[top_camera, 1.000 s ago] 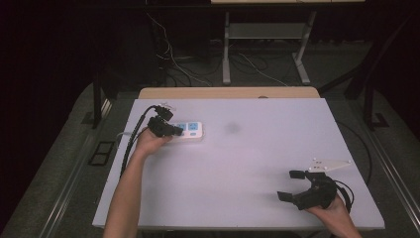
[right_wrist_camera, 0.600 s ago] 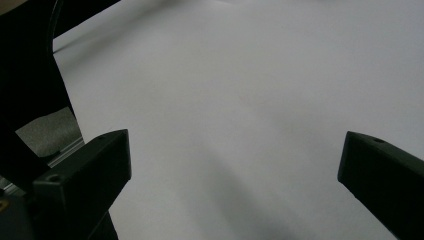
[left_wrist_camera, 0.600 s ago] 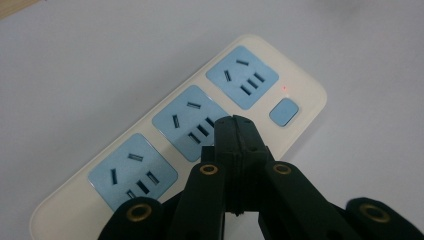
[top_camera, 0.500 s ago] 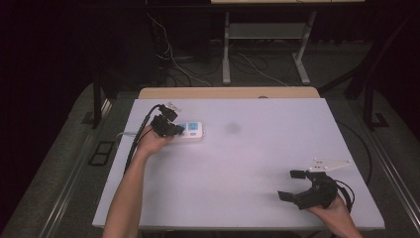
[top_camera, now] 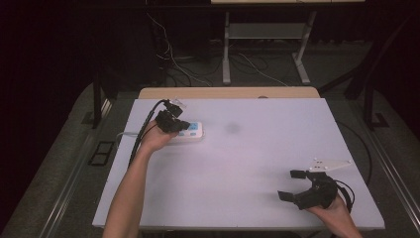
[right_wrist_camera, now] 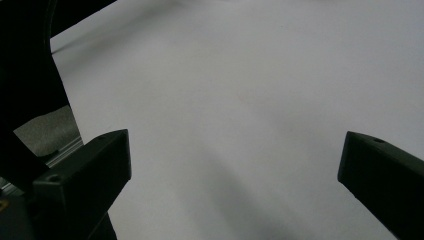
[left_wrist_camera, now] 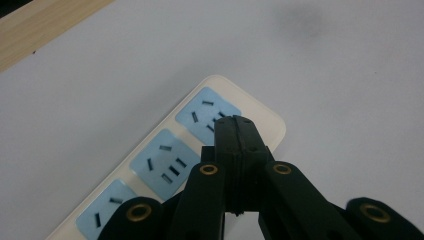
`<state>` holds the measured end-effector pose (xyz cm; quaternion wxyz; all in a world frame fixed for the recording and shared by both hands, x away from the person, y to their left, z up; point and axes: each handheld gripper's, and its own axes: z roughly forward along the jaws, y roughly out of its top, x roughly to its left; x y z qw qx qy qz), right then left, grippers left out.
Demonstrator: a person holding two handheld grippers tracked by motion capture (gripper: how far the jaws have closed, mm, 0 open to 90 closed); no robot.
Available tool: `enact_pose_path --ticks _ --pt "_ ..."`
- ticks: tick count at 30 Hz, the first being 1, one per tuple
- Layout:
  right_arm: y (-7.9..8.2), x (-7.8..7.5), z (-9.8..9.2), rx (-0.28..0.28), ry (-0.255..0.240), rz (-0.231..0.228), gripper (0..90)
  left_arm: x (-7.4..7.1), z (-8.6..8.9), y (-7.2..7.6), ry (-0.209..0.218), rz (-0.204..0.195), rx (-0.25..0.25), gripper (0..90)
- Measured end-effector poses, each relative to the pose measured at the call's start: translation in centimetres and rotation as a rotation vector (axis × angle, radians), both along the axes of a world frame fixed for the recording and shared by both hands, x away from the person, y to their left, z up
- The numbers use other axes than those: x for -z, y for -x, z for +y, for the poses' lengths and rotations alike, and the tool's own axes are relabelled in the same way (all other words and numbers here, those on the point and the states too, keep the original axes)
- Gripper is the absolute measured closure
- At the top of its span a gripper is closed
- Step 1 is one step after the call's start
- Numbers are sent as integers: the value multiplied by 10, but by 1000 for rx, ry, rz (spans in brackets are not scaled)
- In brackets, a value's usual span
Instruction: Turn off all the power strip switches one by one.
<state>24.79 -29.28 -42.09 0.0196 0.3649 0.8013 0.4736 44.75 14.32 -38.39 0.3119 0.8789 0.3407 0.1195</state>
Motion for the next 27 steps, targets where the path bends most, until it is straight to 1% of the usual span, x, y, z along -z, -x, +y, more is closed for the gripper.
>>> enact_pose_path --ticks 3,8,11,17,22,27 --pt "0 0 -1 1 -1 -3 4 0 -6 -1 -6 0 14 897" --pt "0 0 -1 1 0 -3 4 2 -13 -2 7 5 24 897" --pt "0 0 -1 1 -2 -4 4 5 -15 -3 -3 9 32 897" --pt "0 0 -1 1 1 -2 4 9 -15 -6 -6 15 23 897" --pt "1 -1 -1 0 1 -4 4 17 -16 -6 2 26 16 897" --pt "1 -1 -1 3 4 -4 4 21 -17 -7 -11 40 16 897"
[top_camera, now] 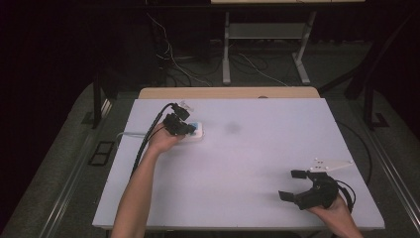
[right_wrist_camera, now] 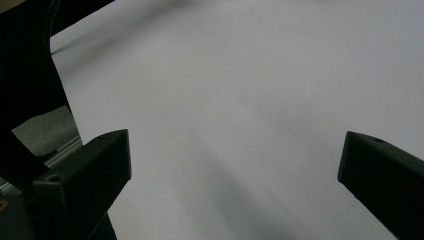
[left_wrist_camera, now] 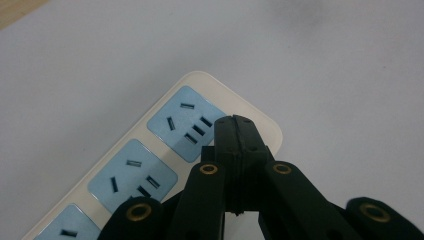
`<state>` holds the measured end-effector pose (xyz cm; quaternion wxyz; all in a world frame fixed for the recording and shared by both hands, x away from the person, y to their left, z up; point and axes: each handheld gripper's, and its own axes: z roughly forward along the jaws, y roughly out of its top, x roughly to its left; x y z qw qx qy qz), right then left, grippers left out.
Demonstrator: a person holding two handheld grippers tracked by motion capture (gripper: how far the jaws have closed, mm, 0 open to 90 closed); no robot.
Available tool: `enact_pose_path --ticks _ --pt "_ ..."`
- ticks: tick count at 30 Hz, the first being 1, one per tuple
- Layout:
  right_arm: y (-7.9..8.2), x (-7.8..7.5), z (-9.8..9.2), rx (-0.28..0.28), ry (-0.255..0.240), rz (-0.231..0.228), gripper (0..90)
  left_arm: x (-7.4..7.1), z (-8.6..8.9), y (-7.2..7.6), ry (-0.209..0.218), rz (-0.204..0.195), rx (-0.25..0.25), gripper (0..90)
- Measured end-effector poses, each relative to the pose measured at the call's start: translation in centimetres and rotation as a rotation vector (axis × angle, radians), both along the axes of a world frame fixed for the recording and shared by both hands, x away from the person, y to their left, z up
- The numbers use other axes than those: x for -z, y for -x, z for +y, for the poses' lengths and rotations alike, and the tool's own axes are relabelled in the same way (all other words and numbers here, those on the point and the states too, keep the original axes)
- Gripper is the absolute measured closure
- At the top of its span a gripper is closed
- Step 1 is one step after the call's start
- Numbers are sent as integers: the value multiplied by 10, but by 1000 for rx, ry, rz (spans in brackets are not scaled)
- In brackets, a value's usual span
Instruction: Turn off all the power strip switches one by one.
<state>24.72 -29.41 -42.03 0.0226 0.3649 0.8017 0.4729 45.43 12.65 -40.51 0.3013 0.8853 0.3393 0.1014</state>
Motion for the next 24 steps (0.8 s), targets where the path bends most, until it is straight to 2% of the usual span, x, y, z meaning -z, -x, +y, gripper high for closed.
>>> enact_pose_path --ticks 3,10,17,24 --pt "0 0 0 -1 5 -2 4 2 0 0 -7 16 8 897" --pt "1 -2 1 -3 -11 -6 4 4 5 -4 40 58 7 898" --pt "1 -1 3 -7 10 -9 4 5 9 -7 75 85 8 899" --pt "1 -1 2 -5 6 -9 4 6 9 -8 81 91 5 900"
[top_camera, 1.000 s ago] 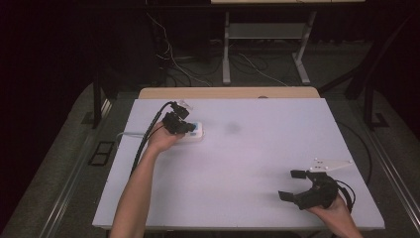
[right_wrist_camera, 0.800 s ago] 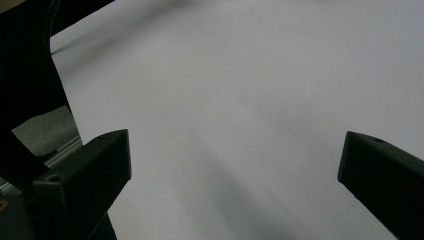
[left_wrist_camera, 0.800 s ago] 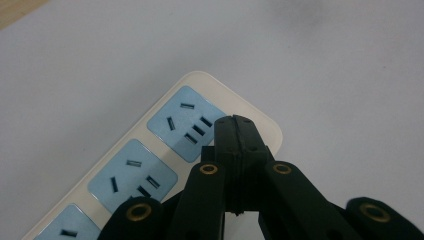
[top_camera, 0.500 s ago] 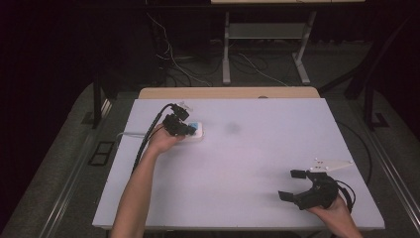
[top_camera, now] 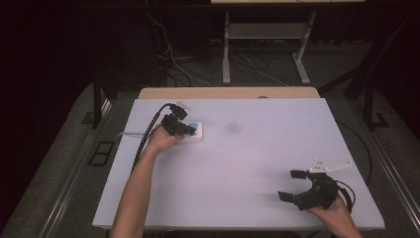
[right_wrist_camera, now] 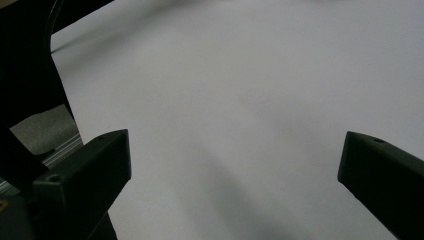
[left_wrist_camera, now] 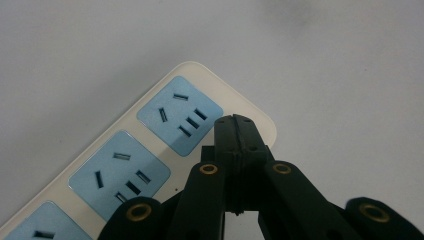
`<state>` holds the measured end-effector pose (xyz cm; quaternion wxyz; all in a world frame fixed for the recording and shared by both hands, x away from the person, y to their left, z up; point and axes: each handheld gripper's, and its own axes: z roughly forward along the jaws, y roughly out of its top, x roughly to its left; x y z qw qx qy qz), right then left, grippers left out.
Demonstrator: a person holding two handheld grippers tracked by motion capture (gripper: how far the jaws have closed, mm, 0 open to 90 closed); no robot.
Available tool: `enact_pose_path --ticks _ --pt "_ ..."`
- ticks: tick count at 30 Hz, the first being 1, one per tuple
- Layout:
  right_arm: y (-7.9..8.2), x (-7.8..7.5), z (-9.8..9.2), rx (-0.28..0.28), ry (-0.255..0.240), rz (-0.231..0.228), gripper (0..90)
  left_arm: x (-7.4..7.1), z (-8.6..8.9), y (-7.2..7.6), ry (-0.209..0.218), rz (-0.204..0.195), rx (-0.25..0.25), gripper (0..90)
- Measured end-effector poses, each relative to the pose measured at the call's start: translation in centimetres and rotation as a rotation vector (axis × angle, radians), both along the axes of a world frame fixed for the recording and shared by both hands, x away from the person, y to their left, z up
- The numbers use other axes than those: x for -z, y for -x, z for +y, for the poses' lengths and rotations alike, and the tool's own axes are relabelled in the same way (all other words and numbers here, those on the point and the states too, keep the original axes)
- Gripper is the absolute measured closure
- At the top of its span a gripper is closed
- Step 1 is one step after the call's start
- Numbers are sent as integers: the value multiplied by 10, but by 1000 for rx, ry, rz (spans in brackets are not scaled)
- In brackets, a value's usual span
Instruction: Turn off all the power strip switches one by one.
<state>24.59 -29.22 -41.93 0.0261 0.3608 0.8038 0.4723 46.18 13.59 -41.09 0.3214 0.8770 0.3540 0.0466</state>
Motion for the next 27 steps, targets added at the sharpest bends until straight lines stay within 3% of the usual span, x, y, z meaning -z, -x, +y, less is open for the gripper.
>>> enact_pose_path --ticks 3,13,18,27 --pt "0 0 0 2 -1 -2 4 1 2 -2 19 22 -12 900" --pt "0 0 0 1 -2 -3 4 0 -1 0 -5 13 -19 899" --pt "0 0 -1 5 -6 -2 4 -1 -1 -2 11 42 -45 898" --pt "0 -1 -3 8 -6 -3 4 -2 -3 0 -7 23 -51 897"
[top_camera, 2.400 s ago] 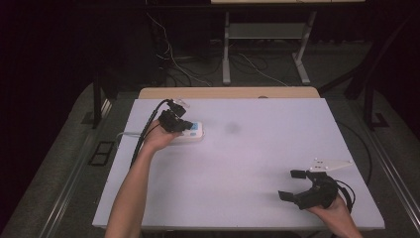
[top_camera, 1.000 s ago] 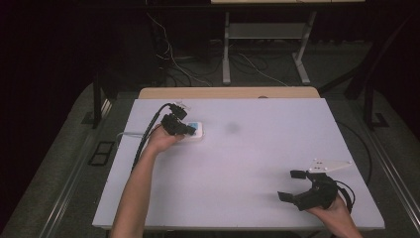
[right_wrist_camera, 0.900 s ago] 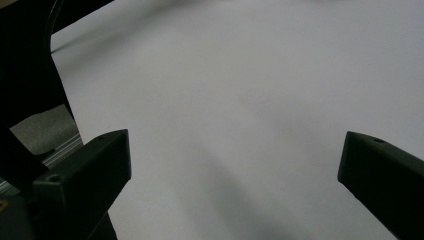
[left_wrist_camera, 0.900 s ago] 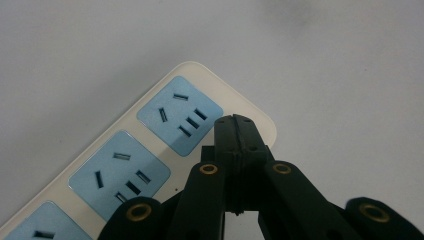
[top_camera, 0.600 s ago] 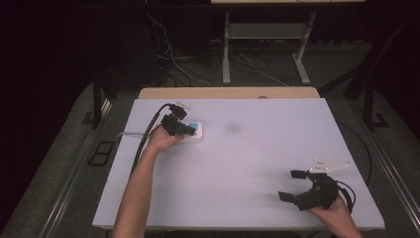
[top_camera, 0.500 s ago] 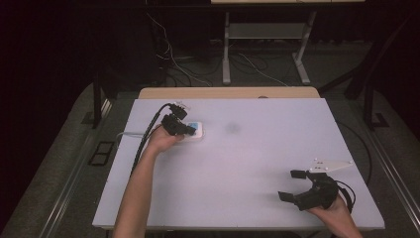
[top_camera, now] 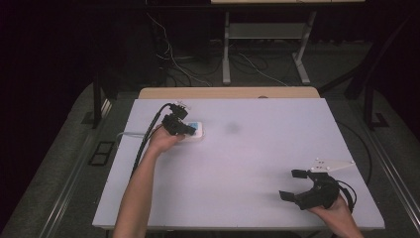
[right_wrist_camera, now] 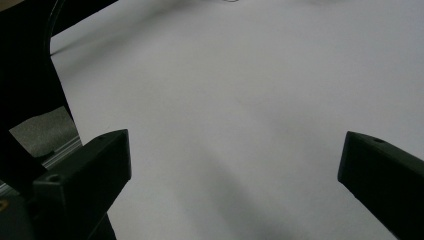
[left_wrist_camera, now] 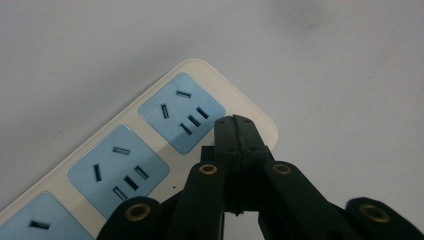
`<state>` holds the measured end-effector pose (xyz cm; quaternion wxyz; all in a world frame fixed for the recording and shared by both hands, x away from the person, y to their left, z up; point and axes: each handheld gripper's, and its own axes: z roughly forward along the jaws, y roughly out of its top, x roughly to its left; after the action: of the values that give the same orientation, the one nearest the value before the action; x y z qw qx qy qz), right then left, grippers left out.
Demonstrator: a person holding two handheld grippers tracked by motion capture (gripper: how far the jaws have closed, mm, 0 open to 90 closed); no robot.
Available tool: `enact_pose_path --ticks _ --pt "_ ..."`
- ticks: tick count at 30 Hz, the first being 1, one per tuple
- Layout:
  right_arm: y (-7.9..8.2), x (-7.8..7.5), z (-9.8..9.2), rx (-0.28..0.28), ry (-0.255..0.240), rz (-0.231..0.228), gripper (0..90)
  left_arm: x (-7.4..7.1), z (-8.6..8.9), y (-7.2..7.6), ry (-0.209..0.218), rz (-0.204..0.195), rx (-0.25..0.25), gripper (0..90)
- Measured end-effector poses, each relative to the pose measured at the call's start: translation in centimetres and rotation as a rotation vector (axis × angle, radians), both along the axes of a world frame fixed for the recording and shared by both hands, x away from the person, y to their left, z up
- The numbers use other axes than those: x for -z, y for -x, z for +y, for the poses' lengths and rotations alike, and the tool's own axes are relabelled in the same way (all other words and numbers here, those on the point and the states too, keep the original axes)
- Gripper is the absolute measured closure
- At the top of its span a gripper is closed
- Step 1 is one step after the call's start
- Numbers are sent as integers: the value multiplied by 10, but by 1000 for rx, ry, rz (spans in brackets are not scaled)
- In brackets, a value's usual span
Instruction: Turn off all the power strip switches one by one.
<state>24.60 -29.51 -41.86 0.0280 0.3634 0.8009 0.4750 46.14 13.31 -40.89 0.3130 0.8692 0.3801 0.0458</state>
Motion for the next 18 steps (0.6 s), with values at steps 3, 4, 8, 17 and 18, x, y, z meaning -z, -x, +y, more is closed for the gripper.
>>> enact_pose_path --ticks 3,4,8,17,18 --pt "0 0 0 1 -1 0 4 -3 1 0 -15 -23 -10 896" --pt "0 0 0 1 -1 0 4 -3 1 0 -15 -27 -10 896" --pt "0 0 -1 4 -3 -2 4 -4 0 3 -34 -36 3 896" --pt "-1 1 -3 12 -4 3 4 -18 2 10 -14 -71 -2 859" --pt "-1 0 -3 13 -4 2 4 -20 3 11 -15 -75 -2 853"
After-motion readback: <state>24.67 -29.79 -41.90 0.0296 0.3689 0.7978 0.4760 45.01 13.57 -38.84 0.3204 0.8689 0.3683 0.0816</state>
